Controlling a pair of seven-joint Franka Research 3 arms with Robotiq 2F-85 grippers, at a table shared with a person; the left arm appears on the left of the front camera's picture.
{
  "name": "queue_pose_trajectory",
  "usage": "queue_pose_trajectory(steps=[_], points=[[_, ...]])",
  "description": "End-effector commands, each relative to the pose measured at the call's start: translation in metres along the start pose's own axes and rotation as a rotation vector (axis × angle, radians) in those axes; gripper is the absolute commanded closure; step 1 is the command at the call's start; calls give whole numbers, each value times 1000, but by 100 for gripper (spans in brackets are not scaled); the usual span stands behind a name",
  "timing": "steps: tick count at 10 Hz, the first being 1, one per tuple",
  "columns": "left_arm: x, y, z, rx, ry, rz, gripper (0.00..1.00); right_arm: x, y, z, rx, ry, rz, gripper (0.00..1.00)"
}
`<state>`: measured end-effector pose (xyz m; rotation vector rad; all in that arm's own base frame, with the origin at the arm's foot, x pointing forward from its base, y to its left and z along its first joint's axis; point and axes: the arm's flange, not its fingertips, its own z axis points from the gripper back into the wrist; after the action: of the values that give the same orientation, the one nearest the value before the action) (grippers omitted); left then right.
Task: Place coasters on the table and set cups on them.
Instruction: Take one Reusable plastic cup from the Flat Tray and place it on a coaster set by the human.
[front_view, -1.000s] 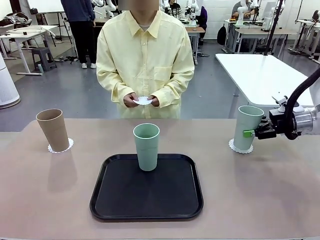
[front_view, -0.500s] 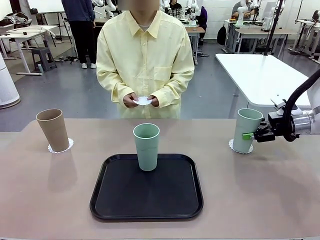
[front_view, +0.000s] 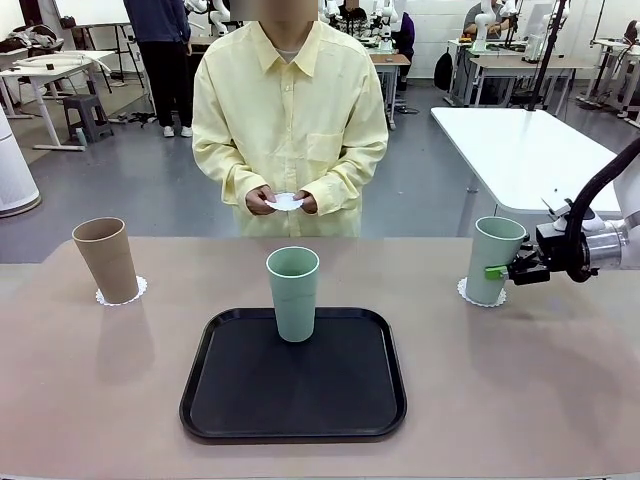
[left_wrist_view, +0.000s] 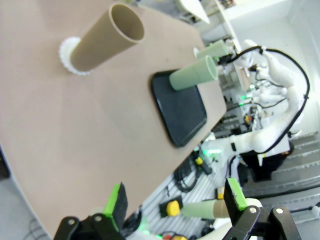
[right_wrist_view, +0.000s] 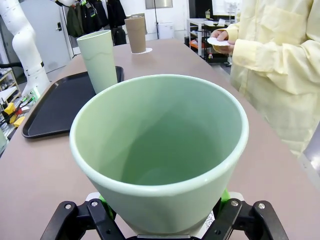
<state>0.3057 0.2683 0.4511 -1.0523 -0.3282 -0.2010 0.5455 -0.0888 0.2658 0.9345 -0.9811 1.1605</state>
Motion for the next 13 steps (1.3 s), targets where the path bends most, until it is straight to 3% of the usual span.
queue_pose_trajectory(steps=[1,2,7,13], points=[[1,-3,1,-14,-17,12,0,-3,-6,1,32,25,22,15],[1,-3,1,-14,-17,12,0,-3,-6,1,32,29,23,0],[1,-3,1,-14,-17,12,0,-2,-5,2,16,88,4,0],[1,-3,1,-14,-17,12,0,12,1,25,-72,330,-55,0]])
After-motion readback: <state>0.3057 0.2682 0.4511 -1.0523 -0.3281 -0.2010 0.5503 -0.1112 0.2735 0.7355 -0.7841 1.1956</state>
